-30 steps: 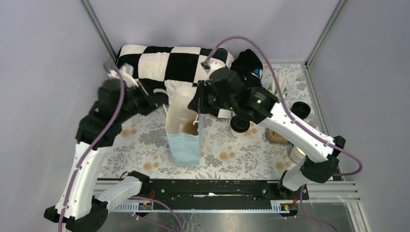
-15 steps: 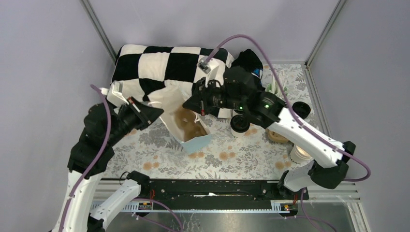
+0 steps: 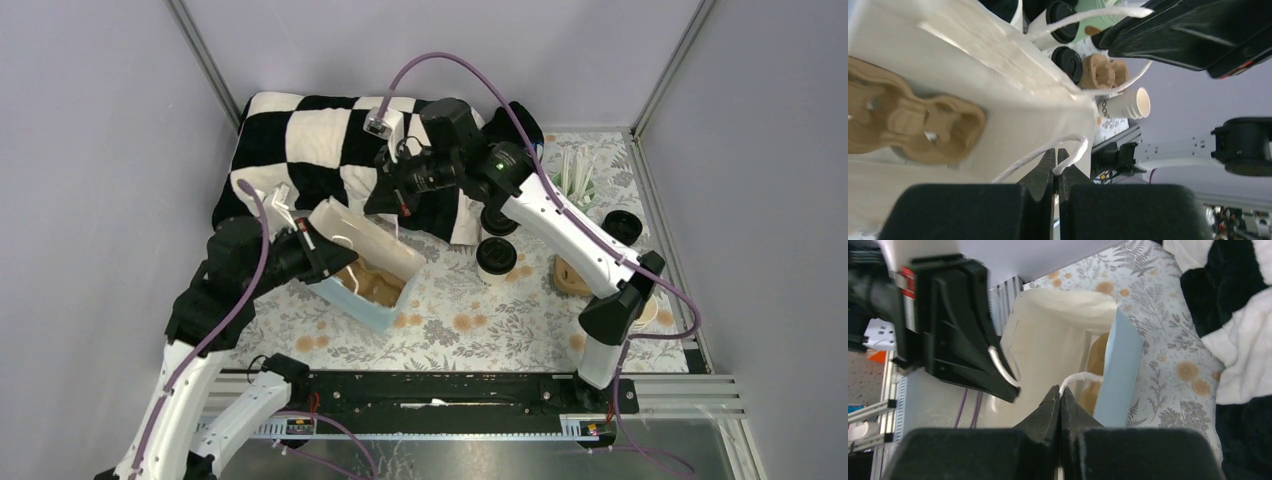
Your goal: Pack the takeout coffee
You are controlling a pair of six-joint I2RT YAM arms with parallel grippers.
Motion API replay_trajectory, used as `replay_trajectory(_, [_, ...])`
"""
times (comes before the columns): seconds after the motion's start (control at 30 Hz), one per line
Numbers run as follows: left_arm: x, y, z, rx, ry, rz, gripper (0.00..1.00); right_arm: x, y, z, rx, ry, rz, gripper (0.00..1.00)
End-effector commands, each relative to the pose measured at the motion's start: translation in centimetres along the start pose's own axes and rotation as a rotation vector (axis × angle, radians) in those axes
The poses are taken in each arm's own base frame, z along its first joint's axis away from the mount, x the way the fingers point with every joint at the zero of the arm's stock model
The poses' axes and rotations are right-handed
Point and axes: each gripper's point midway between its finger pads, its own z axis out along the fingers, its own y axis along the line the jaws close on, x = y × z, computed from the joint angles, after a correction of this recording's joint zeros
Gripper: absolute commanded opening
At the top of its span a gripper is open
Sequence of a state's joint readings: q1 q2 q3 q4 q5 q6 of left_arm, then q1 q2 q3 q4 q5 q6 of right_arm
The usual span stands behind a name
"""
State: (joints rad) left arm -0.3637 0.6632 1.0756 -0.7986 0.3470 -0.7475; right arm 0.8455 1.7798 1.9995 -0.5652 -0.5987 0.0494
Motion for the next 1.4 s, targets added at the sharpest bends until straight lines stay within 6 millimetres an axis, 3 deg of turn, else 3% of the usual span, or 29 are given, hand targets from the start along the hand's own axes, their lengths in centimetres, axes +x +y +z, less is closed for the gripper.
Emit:
replay_trajectory(0.0, [0.0,-2.5,-0.5,0.114,0.068,0.136,0.03,0.2,1.9,-1.1,-0.132,0.083,-0.03,0.0])
replay_trajectory(0.07, [0.2,-3.0,-0.8,0.139,0.088,0.173,0.07,0.5,1.6,-1.2,-0.145,0.124,-0.005,0.0])
replay_trajectory(0.1, [0.3,-3.3,-0.9,0.151,0.1,0.187,0.14,0.8,1.5,-1.2,-0.164,0.15,0.028,0.0])
replay_trajectory(0.23, [0.1,-3.4,-1.9,0.125,0.111,0.229,0.68,0.7,1.0,-0.5,-0.193,0.166,0.07,0.0])
replay_trajectory(0.33, [-2.0,-4.1,-3.5,0.067,0.049,0.289,0.93,1.1,-0.8,0.2,-0.098,0.18,0.109,0.04])
replay_trajectory(0.37, [-3.2,-4.0,-4.0,0.009,0.019,0.299,0.98,1.0,-1.7,0.2,-0.036,0.175,0.133,0.16])
replay_trajectory(0.43, [-6.7,-4.3,-6.0,-0.132,-0.066,0.3,0.99,-0.2,-2.9,0.0,0.077,0.134,0.186,0.24])
replay_trajectory(0.5, [-9.9,-3.0,-7.0,-0.313,-0.141,0.284,0.99,-1.2,-3.9,-0.6,0.178,0.08,0.251,0.58])
replay_trajectory(0.53, [-11.3,-2.0,-7.3,-0.412,-0.174,0.262,0.99,-1.8,-4.4,-1.2,0.24,0.045,0.276,0.64])
replay_trajectory(0.57, [-12.4,-0.9,-7.3,-0.503,-0.196,0.242,0.99,-2.4,-4.7,-1.7,0.276,0.015,0.292,0.69])
replay_trajectory(0.67, [-14.1,2.5,-4.5,-0.688,-0.189,0.215,0.99,-3.8,-5.6,-4.0,0.422,-0.071,0.369,0.97])
replay_trajectory(0.73, [-14.9,3.8,-1.6,-0.714,-0.179,0.217,0.99,-4.5,-4.7,-5.1,0.421,-0.085,0.371,1.0])
replay_trajectory(0.87, [-16.1,5.6,2.8,-0.664,-0.123,0.204,0.99,-3.3,-4.0,-8.2,0.467,-0.054,0.339,1.0])
replay_trajectory(1.03, [-17.1,9.4,4.0,-0.764,-0.082,0.238,0.99,-1.2,-5.0,-14.3,0.518,-0.08,0.339,1.0])
replay_trajectory(1.13, [-16.0,11.7,4.5,-0.795,0.013,0.273,0.96,0.4,-5.0,-16.9,0.537,-0.107,0.362,1.0])
replay_trajectory(1.27, [-14.9,12.2,5.1,-0.704,0.071,0.263,0.8,2.8,-5.2,-18.3,0.569,-0.087,0.354,1.0])
replay_trajectory(1.37, [-14.2,11.5,5.2,-0.607,0.084,0.24,0.75,4.4,-5.0,-18.7,0.578,-0.059,0.341,0.99])
